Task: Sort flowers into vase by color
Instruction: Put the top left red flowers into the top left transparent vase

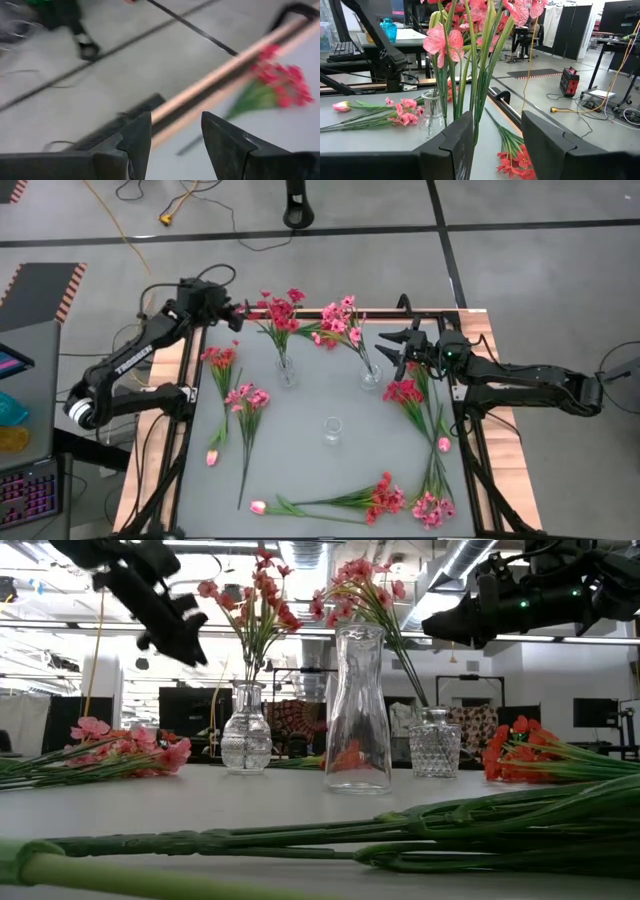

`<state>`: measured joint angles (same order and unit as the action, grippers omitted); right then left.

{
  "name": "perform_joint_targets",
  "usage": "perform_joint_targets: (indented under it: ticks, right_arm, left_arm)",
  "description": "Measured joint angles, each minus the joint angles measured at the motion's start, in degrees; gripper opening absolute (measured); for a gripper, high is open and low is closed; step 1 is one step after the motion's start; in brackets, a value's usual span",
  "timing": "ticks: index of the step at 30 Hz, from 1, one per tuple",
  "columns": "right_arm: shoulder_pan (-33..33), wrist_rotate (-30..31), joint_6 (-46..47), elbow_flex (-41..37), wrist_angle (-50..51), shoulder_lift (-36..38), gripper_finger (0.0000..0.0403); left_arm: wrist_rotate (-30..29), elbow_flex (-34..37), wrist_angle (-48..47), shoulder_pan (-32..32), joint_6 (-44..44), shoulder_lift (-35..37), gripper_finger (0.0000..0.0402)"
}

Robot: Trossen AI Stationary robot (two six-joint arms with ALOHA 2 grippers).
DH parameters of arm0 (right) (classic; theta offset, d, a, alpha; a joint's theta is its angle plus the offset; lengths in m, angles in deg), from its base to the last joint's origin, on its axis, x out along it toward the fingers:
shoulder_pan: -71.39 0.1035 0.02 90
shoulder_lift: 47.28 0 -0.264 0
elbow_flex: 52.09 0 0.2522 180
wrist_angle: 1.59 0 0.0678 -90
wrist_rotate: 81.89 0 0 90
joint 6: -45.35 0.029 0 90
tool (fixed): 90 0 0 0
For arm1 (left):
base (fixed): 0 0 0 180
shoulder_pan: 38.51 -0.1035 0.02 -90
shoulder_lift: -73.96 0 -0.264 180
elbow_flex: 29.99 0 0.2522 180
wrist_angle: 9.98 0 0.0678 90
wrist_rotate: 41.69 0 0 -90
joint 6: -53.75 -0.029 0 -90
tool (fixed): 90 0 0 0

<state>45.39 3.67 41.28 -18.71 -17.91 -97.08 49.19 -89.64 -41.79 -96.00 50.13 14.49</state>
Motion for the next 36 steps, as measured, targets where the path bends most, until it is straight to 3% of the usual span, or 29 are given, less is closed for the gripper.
perform_joint_targets:
  ticks: [6,21,29,36]
  right_arm:
    - [0.00,0.00,0.02,0.00,0.04,0.00,0.0193]
    - [0.00,0.00,0.15,0.00,0.17,0.00,0.0193]
    - [0.02,0.00,0.15,0.00,1.42,0.00,0.0193]
    - [0.13,-0.02,0.59,0.00,3.59,-0.02,0.0193]
  left_arm:
    - [7.99,2.86,13.07,0.72,2.86,-10.55,0.0162]
    - [15.35,1.96,39.05,5.39,7.27,-37.34,0.0162]
    - [15.17,-7.00,36.01,8.85,2.96,-46.97,0.0162]
    - [13.60,-15.35,22.31,10.59,-3.44,-51.20,0.0162]
